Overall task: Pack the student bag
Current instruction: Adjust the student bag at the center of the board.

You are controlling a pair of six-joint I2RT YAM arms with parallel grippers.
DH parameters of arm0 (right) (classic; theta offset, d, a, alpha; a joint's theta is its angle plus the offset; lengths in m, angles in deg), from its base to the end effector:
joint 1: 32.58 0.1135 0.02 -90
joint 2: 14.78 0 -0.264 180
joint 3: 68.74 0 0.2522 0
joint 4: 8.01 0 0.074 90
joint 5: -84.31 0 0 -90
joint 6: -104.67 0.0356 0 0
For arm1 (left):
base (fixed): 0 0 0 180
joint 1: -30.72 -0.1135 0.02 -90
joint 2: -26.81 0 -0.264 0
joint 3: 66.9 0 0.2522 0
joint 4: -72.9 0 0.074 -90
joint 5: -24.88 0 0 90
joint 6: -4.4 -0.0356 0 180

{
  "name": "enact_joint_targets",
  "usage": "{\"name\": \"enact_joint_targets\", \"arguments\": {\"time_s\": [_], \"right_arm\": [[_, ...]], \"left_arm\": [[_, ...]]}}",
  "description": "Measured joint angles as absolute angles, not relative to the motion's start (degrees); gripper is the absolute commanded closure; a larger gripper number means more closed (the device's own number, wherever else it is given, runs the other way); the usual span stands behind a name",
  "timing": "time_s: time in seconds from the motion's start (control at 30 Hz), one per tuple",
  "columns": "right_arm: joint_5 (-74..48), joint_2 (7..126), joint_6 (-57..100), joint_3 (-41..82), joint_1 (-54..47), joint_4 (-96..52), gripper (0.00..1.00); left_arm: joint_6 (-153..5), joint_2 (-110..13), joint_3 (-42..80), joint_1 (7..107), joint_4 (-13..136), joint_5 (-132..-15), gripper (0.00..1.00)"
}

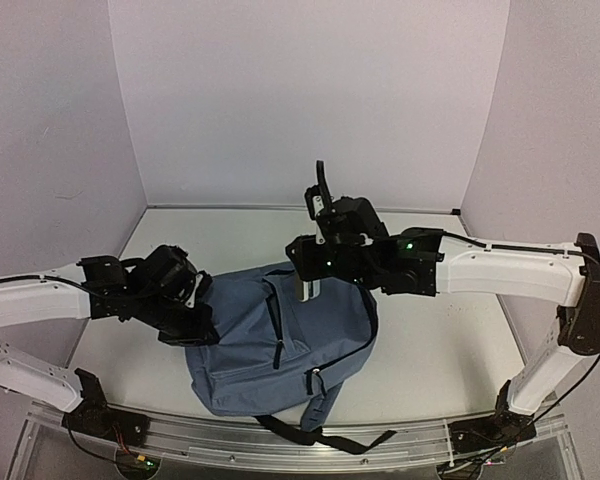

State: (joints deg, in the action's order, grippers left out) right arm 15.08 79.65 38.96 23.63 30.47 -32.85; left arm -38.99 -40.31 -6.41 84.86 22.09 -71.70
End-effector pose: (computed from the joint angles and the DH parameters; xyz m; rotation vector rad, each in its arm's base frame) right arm 0.1871 0.3402 0.3191 -0.4619 2.0070 0.5964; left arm 0.1295 -0.1861 0.2354 0.2287 2.7658 -0.7259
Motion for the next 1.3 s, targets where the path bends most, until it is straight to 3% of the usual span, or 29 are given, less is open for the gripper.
{"name": "enact_joint_targets", "arguments": {"time_s": [0.03, 0.13, 0.27, 0.37, 0.6, 0.8, 0.9, 1.07, 1.3], "right_arm": [[15.32, 79.65, 39.15, 23.63, 30.47, -32.99, 1.00], [15.75, 79.65, 39.67, 23.63, 30.47, -33.24, 1.00], [16.18, 79.34, 40.30, 22.73, 30.47, -33.08, 1.00], [16.68, 78.42, 40.68, 20.76, 30.47, -33.42, 1.00], [18.44, 75.20, 41.53, 17.33, 30.47, -33.58, 1.00], [19.46, 72.15, 42.11, 14.94, 30.47, -33.55, 1.00], [19.87, 71.56, 42.44, 13.95, 30.47, -33.48, 1.00], [20.18, 71.52, 42.85, 13.14, 30.47, -33.54, 1.00], [20.42, 71.52, 43.03, 13.14, 30.47, -33.54, 1.00]], "left_arm": [[-38.90, -39.16, -6.53, 83.50, 20.92, -71.24, 0.61], [-38.04, -37.01, -6.25, 77.20, 18.92, -67.98, 0.35], [-37.82, -38.85, -1.03, 75.18, 14.52, -62.61, 0.18], [-38.98, -43.48, 7.40, 75.49, 13.18, -60.31, 0.14], [-42.27, -59.38, 25.61, 82.27, 11.56, -57.77, 0.11], [-43.64, -69.63, 30.15, 84.93, 8.41, -58.42, 0.11], [-43.63, -71.80, 30.95, 85.13, 6.05, -58.48, 0.17], [-43.51, -73.01, 33.38, 85.62, 2.73, -57.88, 0.37], [-43.48, -73.86, 34.28, 86.26, 1.02, -58.71, 0.33]]}}
